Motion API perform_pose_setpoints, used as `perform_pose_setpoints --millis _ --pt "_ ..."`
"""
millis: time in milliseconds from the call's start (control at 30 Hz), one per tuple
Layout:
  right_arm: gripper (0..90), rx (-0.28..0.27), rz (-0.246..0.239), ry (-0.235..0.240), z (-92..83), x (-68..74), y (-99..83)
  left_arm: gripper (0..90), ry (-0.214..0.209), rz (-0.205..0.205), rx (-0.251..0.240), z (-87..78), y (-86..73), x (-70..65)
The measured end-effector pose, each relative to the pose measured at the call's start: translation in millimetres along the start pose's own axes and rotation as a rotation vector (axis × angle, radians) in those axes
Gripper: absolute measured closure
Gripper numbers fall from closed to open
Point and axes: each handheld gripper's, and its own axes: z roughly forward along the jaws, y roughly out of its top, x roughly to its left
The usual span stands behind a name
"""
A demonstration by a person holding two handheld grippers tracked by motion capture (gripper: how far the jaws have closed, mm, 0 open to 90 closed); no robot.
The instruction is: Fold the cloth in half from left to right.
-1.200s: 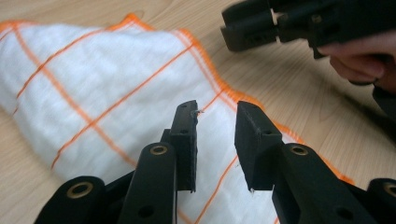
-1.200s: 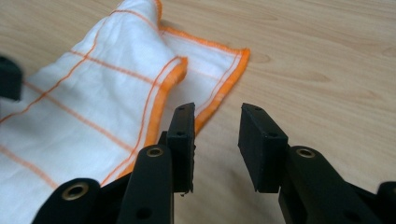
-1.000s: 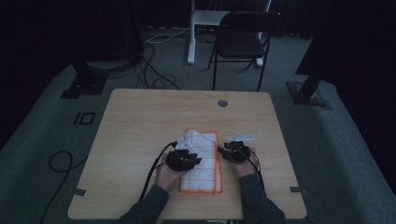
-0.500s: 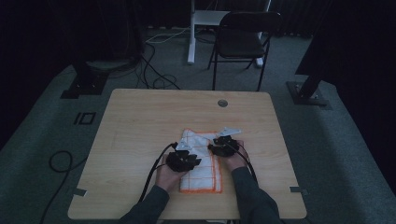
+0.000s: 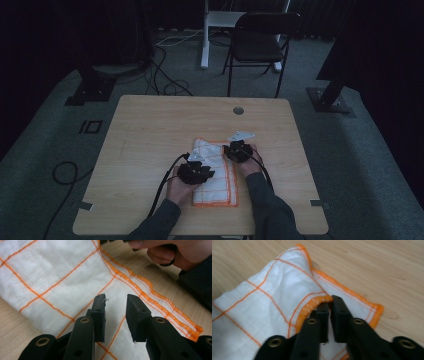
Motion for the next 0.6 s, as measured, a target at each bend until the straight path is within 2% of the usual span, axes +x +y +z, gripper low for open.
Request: perform_pose_setpoints --millis 267,300,333,367,467,533,600 --pt "87.9 -0.060 -0.020 -0.069 -21.0 -9.5 16.8 70.0 -0.011 0.008 0.007 2.7 0.9 -3.1" --pt "85.7 -0.059 -0.022 -0.081 -22.2 -10.7 17.5 69.9 -0.013 0.010 0.009 3.3 1.0 -3.8" --pt "78.8 -0.058 -0.022 -0.096 -22.8 -12.3 17.6 69.9 -0.014 0.012 0.012 4.3 1.0 -4.6" --pt "74.0 -0.057 -0.013 -0.114 -23.1 -14.1 17.0 69.8 -0.015 0.017 0.017 5.1 0.9 -5.3" --pt "71.6 -0.047 0.029 -0.169 -24.4 -19.9 12.8 69.7 -0.019 0.021 0.025 7.8 0.4 -6.6" --pt "70.1 -0.047 0.040 -0.174 -25.8 -22.5 9.4 69.6 -0.023 0.023 0.030 9.0 0.0 -7.3" --pt "69.5 -0.039 0.057 -0.199 -26.6 -24.6 7.3 69.4 -0.024 0.030 0.039 10.2 -0.6 -8.8"
